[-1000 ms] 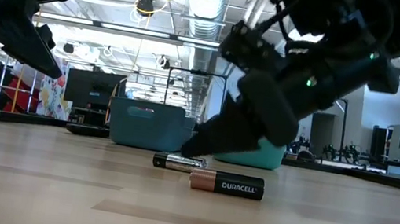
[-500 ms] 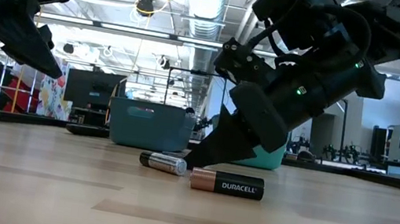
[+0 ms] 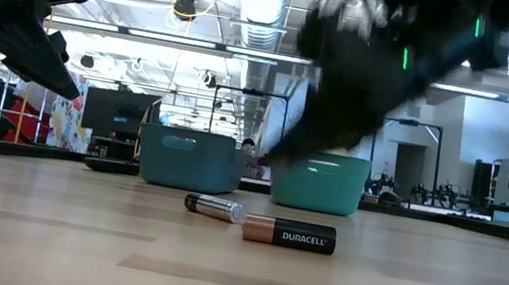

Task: Sort batteries
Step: Put the black battery into the blue bin

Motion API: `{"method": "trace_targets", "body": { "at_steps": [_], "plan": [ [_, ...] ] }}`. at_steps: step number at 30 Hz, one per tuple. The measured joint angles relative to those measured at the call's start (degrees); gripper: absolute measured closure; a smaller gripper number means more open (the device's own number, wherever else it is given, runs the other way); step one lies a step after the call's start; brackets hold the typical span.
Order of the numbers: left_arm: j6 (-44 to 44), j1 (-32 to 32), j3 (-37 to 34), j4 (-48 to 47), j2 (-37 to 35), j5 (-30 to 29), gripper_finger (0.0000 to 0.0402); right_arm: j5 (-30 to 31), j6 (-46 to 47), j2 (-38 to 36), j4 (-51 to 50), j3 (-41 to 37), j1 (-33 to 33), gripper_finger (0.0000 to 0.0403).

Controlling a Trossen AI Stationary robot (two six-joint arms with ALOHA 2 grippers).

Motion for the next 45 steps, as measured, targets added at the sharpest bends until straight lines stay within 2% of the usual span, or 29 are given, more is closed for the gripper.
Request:
{"method": "trace_targets", "body": {
  "at_steps": [2, 6, 9, 12, 17, 24, 30, 38, 45],
  "plan": [
    [0.7, 0.0, 0.0, 0.0, 0.0, -0.1, 0.0274, 0.2, -0.1, -4.7, -3.0, 1.1, -0.9, 0.0374],
    [0.8, 0.3, 0.0, 0.0, 0.0, -0.1, 0.0274, 0.7, -0.5, -11.3, -16.3, 6.3, -3.9, 0.0374],
    [0.8, 1.1, 0.0, 0.0, 0.0, -0.1, 0.0274, 0.9, -0.8, -13.6, -24.8, 13.2, -7.3, 0.0374],
    [0.9, 2.0, 0.0, -0.3, 0.0, -0.1, 0.0274, 0.9, -2.1, -12.6, -32.5, 21.7, -11.3, 0.0375],
    [0.9, 3.8, 0.0, -0.4, 0.0, -0.2, 0.0274, -3.0, -7.2, -5.0, -42.7, 36.9, -17.5, 0.0375],
    [0.9, 5.5, 0.0, -1.3, 0.0, -0.2, 0.0274, -8.4, -8.8, 10.8, -59.0, 57.9, -25.1, 0.0375],
    [0.9, 5.7, 0.0, -2.2, 0.0, -0.2, 0.0274, -13.2, -11.3, 22.8, -66.8, 71.5, -29.3, 0.0375],
    [0.8, 5.7, 0.0, -3.5, 0.0, -0.2, 0.0274, -18.5, -12.6, 34.0, -71.8, 80.2, -31.6, 0.0375],
    [1.1, 5.7, 0.0, -3.5, 0.0, -0.2, 0.0274, -18.7, -14.8, 37.6, -72.8, 79.6, -31.6, 0.0375]
  ]
}}
